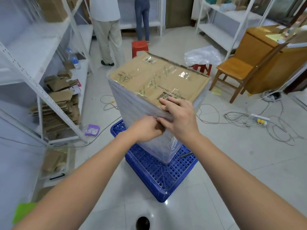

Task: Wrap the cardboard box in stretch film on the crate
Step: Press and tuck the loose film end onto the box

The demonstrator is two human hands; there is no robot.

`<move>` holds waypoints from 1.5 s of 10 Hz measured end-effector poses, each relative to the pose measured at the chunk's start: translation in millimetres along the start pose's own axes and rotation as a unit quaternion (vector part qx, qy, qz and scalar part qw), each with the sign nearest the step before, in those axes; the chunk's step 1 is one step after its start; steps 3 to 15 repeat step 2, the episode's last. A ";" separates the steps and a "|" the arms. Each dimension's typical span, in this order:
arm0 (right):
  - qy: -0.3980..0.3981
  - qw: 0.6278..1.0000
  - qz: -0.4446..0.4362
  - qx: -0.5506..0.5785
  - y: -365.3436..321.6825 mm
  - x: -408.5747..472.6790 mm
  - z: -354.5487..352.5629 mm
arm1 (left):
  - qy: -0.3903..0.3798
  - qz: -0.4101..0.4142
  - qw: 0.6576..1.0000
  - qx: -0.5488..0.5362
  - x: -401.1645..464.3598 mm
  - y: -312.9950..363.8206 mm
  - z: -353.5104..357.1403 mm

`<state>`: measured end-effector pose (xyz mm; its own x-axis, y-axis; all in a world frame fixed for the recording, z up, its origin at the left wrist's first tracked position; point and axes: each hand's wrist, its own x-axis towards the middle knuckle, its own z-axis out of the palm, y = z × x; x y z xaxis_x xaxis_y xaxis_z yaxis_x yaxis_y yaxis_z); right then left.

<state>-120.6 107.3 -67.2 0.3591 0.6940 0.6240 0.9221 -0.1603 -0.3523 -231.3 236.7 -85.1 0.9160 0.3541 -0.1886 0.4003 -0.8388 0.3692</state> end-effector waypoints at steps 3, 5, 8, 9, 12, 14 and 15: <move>0.020 0.999 0.025 -0.008 -10.6 -0.4 -0.9 | 0.224 -0.117 0.865 -0.432 -48.4 3.8 -40.1; 0.020 0.999 0.025 -0.008 -10.6 -0.4 -0.9 | 0.224 -0.117 0.865 -0.432 -48.4 3.8 -40.1; 0.020 0.999 0.025 -0.008 -10.6 -0.4 -0.9 | 0.224 -0.117 0.865 -0.432 -48.4 3.8 -40.1; 0.020 0.999 0.025 -0.008 -10.6 -0.4 -0.9 | 0.224 -0.117 0.865 -0.432 -48.4 3.8 -40.1; 0.020 0.999 0.025 -0.008 -10.6 -0.4 -0.9 | 0.224 -0.117 0.865 -0.432 -48.4 3.8 -40.1; 0.020 0.999 0.025 -0.008 -10.6 -0.4 -0.9 | 0.224 -0.117 0.865 -0.432 -48.4 3.8 -40.1; 0.020 0.999 0.025 -0.008 -10.6 -0.4 -0.9 | 0.224 -0.117 0.865 -0.432 -48.4 3.8 -40.1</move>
